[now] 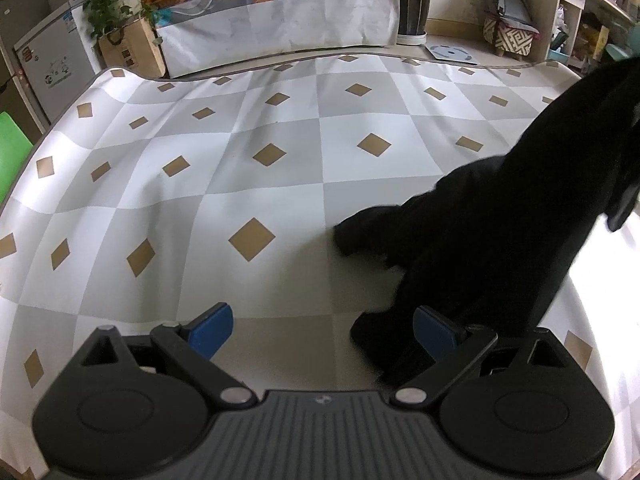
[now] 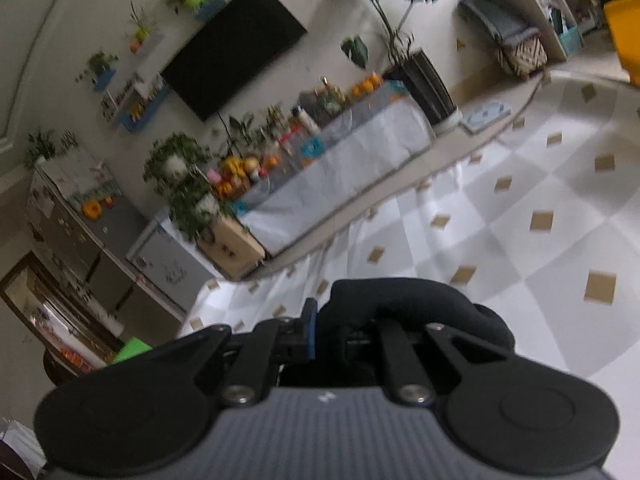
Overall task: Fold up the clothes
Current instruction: 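Lift the black garment up off the mat with the right tool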
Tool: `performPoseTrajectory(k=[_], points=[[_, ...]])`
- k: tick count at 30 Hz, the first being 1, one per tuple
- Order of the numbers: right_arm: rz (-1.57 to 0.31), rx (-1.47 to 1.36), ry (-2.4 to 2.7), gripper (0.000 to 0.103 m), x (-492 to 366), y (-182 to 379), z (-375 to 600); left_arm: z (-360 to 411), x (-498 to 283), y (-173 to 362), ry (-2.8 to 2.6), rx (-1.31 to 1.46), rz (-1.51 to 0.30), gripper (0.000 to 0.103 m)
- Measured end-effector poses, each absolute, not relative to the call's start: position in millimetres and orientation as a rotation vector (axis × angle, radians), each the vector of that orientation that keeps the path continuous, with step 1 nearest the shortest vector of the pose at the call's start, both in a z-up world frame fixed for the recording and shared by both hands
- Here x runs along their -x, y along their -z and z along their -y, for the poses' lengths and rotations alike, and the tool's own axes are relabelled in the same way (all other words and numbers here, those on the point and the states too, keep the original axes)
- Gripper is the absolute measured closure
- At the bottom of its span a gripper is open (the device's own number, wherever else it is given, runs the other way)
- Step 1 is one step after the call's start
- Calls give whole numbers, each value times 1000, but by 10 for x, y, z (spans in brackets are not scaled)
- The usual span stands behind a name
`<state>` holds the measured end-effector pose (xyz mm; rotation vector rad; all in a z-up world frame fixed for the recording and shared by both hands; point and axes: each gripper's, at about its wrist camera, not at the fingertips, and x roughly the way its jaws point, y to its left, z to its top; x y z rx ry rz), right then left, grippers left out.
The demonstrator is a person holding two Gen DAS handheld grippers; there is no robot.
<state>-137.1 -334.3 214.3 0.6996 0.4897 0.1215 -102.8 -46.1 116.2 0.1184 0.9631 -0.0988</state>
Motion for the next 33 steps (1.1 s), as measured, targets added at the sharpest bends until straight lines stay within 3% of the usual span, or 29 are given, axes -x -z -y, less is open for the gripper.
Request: performPoseTrajectory(k=[6,8,21,24,25,26,30,33], points=[[-521,-662,-86,87,1497,-2227,3511,517,1043,-1139,101,-135,-962,6],[-577,-635,-96,87,1492,-2173,3474,525,1039,-1132,96,-136,-965,6],[-511,-624,-347,87,1186,-2235,2722,212,1125,-1344,-12,-99,-880,6],[-612,-510,-534,80,1029,-2146,2166,-16,1163,-1317,-117,-149,-862,6],[-651,-455,-558,63,1004,-2112,2020,-74,1170,-1298,-150,-183,-857,6],[-702,-382,-569,57,985,-2060,1856,-145,1170,-1280,-184,-208,-857,6],[-857,-200,-509,46,943,-1821,1593,-451,1147,-1252,-241,-154,-879,6],[-873,-230,-503,45,969,-1783,1660,-553,1103,-1263,-209,-33,-902,6]])
